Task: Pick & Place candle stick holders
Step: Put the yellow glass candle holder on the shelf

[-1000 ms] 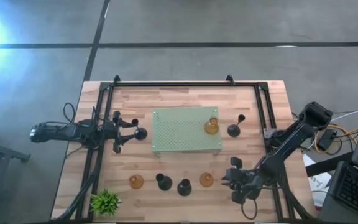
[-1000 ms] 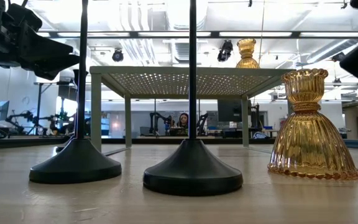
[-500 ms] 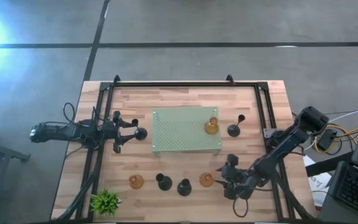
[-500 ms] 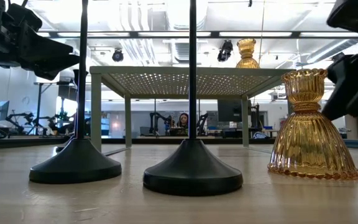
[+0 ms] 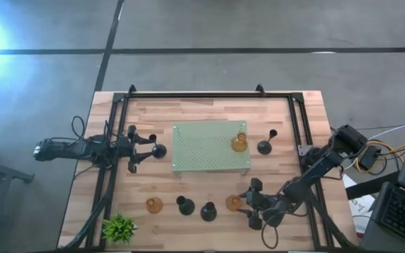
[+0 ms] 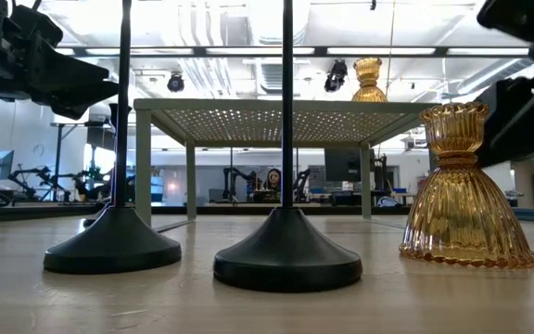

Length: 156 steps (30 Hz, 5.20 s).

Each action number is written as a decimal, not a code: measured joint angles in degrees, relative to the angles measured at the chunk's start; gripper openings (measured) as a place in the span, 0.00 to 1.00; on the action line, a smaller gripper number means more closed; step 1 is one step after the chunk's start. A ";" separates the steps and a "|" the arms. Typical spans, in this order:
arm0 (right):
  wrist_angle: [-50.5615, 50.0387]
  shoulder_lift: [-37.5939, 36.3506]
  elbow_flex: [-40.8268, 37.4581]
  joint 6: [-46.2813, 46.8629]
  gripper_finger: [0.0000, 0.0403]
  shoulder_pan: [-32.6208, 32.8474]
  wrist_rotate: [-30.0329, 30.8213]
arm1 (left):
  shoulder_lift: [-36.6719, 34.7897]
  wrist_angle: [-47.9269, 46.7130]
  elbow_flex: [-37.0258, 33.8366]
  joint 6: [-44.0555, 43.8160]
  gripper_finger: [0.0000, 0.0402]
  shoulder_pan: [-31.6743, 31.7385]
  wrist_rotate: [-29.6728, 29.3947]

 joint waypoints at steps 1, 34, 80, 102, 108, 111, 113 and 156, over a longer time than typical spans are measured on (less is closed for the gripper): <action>0.30 0.61 0.00 0.00 0.58 -0.21 -0.04 | 0.00 0.00 0.00 0.01 0.56 -0.01 0.01; 13.34 4.89 0.00 -3.73 0.55 -4.89 1.38 | 0.01 0.01 0.00 0.02 0.56 0.00 0.01; -29.66 -19.36 29.18 -35.95 0.30 -19.80 -14.33 | 0.00 0.02 0.00 0.02 0.56 0.01 0.00; -33.37 -13.70 37.55 -67.94 0.30 -57.91 -72.91 | -0.01 0.02 0.00 0.02 0.56 -0.02 0.02; -33.86 -8.16 38.45 -71.63 0.30 -65.20 -84.91 | -0.01 0.00 0.00 0.00 0.56 0.00 0.01; -35.66 -5.41 40.09 -75.12 0.30 -67.59 -86.86 | -0.01 0.01 0.00 0.01 0.56 0.01 0.01; -38.14 -3.38 41.97 -78.12 0.30 -68.64 -87.94 | -0.01 0.00 0.00 0.02 0.56 0.01 0.02; -68.61 19.46 62.38 -116.39 0.30 -72.05 -97.88 | -0.01 0.02 0.00 0.00 0.56 -0.01 0.02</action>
